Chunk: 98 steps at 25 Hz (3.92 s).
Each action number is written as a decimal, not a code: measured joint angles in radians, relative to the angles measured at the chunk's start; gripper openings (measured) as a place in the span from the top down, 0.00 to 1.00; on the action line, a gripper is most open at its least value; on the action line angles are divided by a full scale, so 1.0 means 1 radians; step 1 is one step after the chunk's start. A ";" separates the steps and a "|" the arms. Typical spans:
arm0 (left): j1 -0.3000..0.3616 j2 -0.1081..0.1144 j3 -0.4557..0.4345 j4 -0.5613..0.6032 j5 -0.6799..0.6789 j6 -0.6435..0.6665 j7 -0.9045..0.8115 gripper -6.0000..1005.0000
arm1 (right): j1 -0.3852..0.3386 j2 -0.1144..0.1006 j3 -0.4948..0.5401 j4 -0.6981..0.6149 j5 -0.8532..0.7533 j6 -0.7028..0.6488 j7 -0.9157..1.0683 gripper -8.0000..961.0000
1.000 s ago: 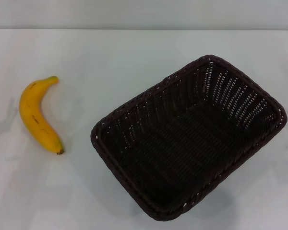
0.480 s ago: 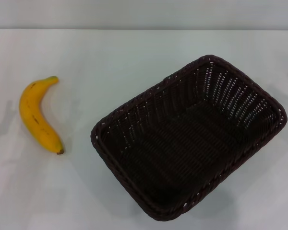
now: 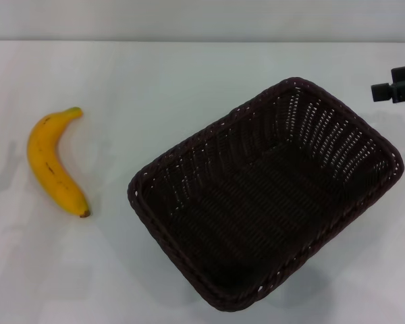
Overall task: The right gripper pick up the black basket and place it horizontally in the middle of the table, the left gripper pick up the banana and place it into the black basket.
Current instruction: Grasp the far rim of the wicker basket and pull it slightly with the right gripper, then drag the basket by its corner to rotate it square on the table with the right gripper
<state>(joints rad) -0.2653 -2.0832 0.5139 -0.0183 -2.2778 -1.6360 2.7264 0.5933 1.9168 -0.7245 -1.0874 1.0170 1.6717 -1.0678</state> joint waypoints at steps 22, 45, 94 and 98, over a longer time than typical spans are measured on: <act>0.004 0.000 0.000 0.000 0.003 -0.003 -0.029 0.12 | 0.300 0.095 -0.432 -0.045 -0.511 -0.014 0.459 0.13; 0.005 0.005 -0.006 0.076 -0.003 -0.016 -0.018 0.12 | 0.540 0.104 -0.594 0.265 -0.622 -0.114 0.656 0.42; -0.042 0.009 -0.008 0.181 -0.037 0.076 -0.008 0.13 | 0.154 0.083 -0.501 -0.221 -0.614 0.081 1.157 0.80; -0.039 0.009 -0.008 0.181 -0.037 0.076 -0.008 0.13 | 0.154 0.071 -0.465 -0.221 -0.593 0.094 1.157 0.65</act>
<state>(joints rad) -0.3041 -2.0739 0.5062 0.1630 -2.3147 -1.5596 2.7182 0.7468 1.9882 -1.1894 -1.3088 0.4239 1.7660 0.0888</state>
